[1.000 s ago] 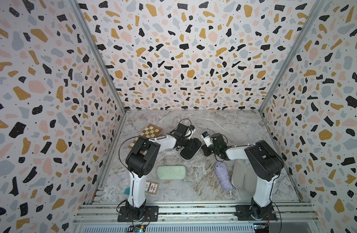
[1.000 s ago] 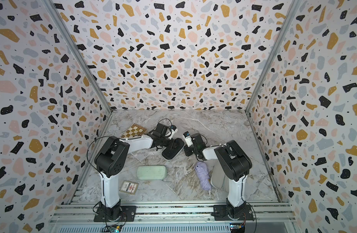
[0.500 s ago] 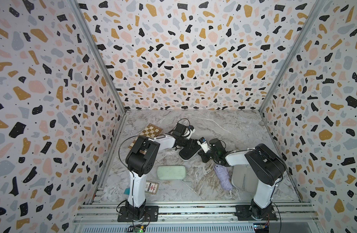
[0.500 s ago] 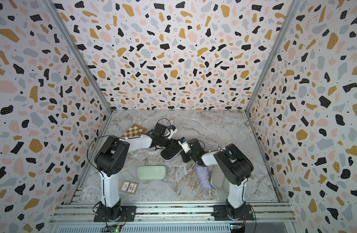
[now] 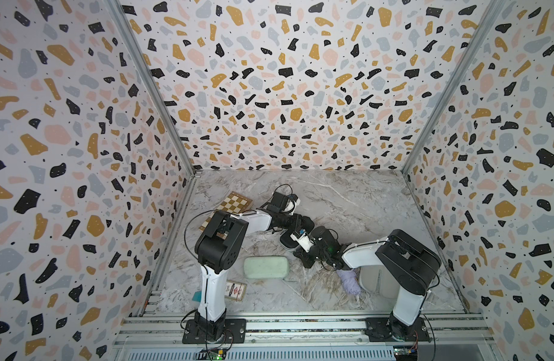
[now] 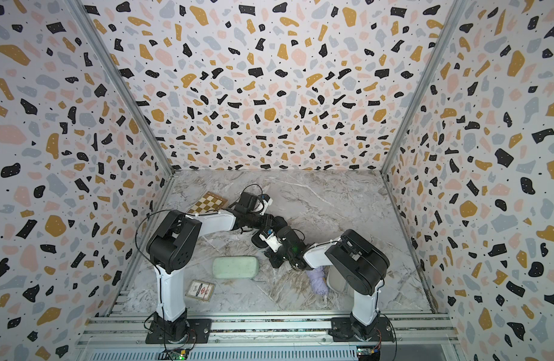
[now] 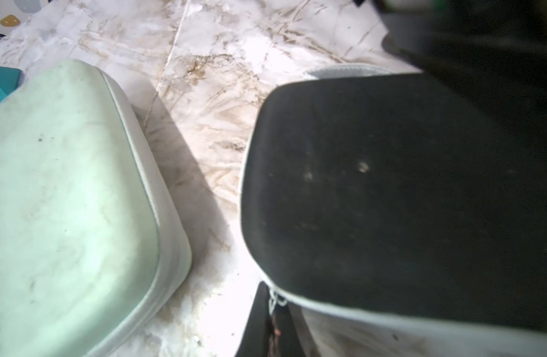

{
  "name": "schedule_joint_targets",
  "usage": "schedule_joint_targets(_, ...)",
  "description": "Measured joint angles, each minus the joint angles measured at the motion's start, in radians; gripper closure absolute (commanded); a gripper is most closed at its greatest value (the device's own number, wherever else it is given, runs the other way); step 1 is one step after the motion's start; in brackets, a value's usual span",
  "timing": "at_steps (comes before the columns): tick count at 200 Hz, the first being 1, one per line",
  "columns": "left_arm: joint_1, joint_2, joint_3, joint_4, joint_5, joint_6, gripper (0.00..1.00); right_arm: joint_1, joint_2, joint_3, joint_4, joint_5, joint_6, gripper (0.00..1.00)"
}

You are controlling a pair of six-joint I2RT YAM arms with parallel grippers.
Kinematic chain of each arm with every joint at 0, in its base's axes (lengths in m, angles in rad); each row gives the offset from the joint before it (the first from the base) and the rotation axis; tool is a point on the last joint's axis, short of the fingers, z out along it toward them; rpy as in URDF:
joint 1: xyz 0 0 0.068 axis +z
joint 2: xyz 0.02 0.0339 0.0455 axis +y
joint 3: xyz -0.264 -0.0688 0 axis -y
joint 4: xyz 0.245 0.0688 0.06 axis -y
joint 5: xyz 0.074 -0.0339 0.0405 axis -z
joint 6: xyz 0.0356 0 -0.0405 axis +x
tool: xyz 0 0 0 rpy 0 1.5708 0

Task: Put umbrellas into zippered umbrella sleeves
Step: Zip the zipper on the umbrella sleeve.

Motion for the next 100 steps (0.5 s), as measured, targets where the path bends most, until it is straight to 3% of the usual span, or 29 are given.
schedule_joint_targets(34, 0.006, -0.023, -0.055, 0.074, -0.014, -0.078, 0.52, -0.003, -0.005, -0.013, 0.014, -0.003, 0.006, 1.0)
schedule_joint_targets(78, 0.022, -0.076, -0.127, 0.092, -0.058, -0.13, 0.33, -0.077, -0.047, -0.076, 0.02, -0.05, 0.005, 1.0)
schedule_joint_targets(100, 0.048, -0.085, -0.138, 0.085, -0.06, -0.13, 0.29, -0.128, -0.051, -0.084, 0.021, -0.053, 0.002, 1.0)
